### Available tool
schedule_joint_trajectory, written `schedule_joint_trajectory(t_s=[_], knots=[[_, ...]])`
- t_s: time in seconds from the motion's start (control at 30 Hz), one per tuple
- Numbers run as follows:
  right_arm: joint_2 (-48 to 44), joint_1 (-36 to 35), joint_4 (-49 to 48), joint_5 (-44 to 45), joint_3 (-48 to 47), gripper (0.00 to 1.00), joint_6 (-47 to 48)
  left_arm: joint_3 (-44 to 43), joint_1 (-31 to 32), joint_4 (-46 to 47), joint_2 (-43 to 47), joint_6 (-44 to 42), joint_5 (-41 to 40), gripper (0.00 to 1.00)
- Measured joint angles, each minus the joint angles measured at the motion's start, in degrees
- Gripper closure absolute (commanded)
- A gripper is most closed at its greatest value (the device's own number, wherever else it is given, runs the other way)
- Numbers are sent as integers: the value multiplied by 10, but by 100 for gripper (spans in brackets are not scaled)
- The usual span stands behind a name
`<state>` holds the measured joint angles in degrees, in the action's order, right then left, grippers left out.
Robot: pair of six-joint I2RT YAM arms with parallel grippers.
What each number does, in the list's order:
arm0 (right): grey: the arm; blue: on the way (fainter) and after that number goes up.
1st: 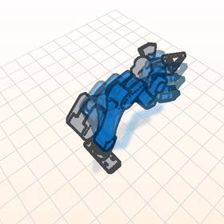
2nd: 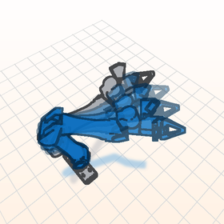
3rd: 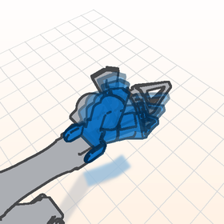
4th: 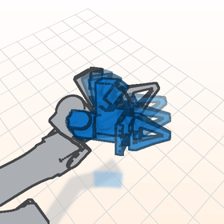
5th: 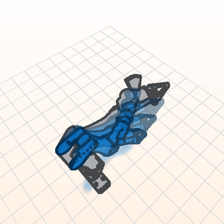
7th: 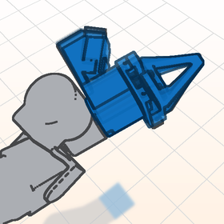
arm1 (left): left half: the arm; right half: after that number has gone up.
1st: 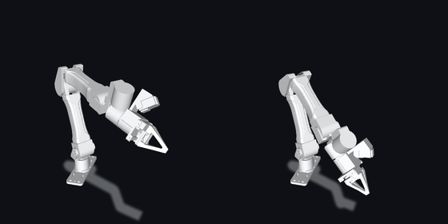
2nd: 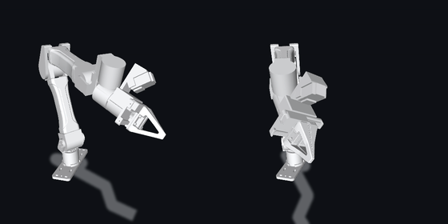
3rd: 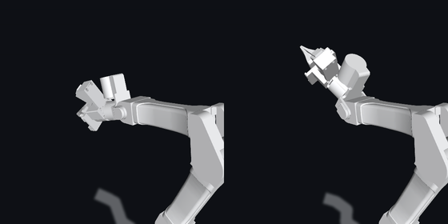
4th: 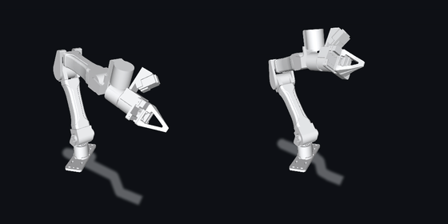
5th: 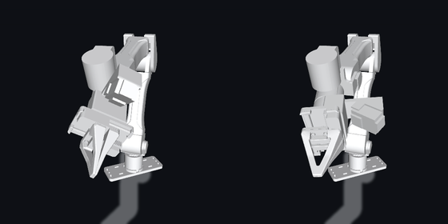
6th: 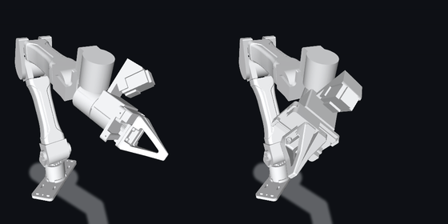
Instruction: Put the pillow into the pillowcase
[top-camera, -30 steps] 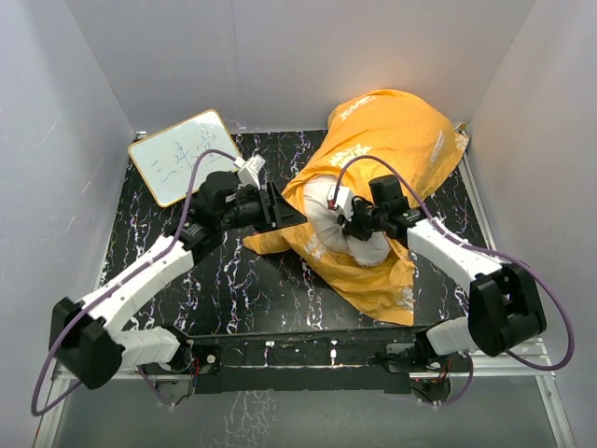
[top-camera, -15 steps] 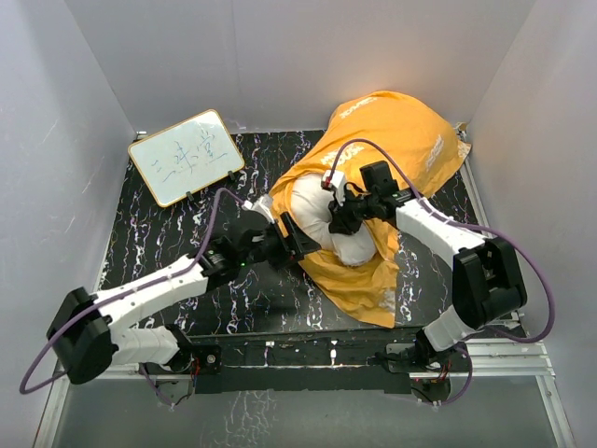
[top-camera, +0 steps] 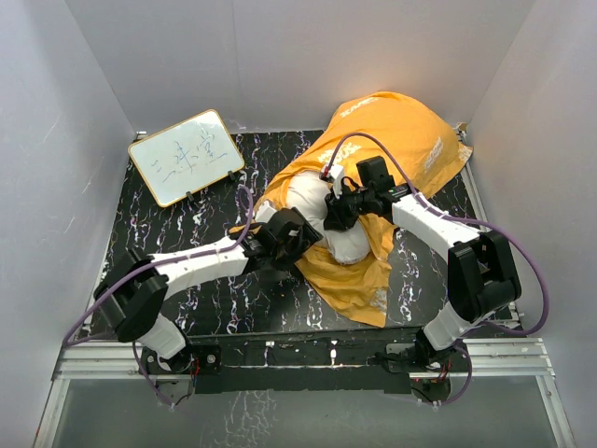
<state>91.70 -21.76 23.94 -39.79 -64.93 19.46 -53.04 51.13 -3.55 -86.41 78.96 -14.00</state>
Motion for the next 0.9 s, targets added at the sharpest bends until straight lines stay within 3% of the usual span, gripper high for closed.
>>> schedule_joint_trajectory(t_s=[0.1,0.13,0.23,0.37,0.5,0.73,0.9], knots=[[0,0,1,0,-1,79,-1,-8,0,-16,-43,37,3,70],[0,0,3,-2,-4,75,0,-8,0,-22,-55,47,5,81],[0,0,41,-21,-33,56,20,-3,0,-28,-75,61,10,100],[0,0,129,-76,-113,22,110,2,-9,-10,-76,55,12,100],[-24,2,223,-118,-187,4,262,17,-24,23,-68,17,25,100],[-139,3,362,-115,-181,5,493,49,-30,77,29,-97,59,100],[-173,-3,362,-66,-74,15,543,62,-31,95,84,-152,79,100]])
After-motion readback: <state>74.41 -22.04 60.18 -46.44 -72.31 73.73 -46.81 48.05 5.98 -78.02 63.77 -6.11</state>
